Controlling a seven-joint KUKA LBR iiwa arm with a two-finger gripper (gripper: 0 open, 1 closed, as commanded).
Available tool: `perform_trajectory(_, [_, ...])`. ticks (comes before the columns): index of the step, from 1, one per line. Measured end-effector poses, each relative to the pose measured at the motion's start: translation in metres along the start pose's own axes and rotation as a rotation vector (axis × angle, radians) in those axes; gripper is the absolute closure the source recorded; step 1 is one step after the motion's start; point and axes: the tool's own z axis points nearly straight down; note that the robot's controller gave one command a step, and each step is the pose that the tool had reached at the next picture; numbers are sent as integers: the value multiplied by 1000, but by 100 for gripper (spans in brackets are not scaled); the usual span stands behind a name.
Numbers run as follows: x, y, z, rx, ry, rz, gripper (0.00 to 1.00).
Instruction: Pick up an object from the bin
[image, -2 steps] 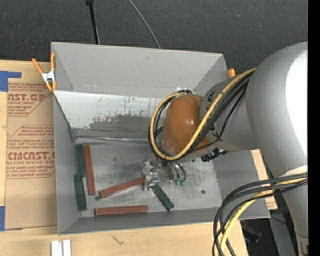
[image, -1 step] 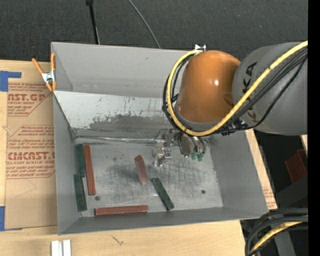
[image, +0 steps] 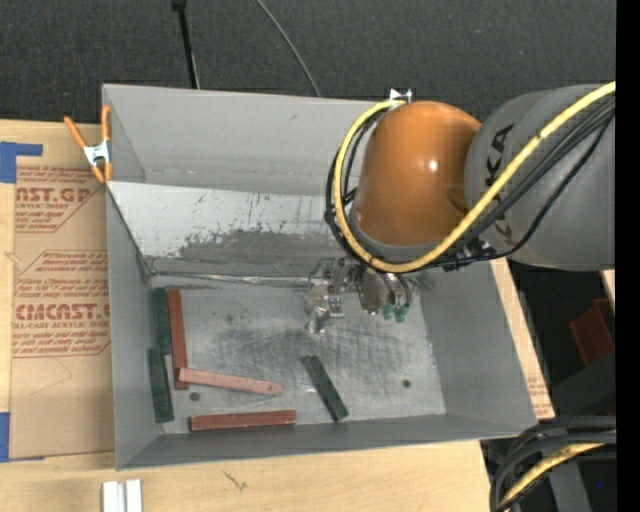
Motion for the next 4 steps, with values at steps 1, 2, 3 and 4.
perform_trajectory(1, [-9,11,6,0,0,-47,0])
perform_trajectory(2, [-9,11,6,0,0,-47,0])
perform_trajectory(3, [-6,23,65,-1,-5,-38,0])
perform_trajectory(4, [6,42,154,0,9,-278,100])
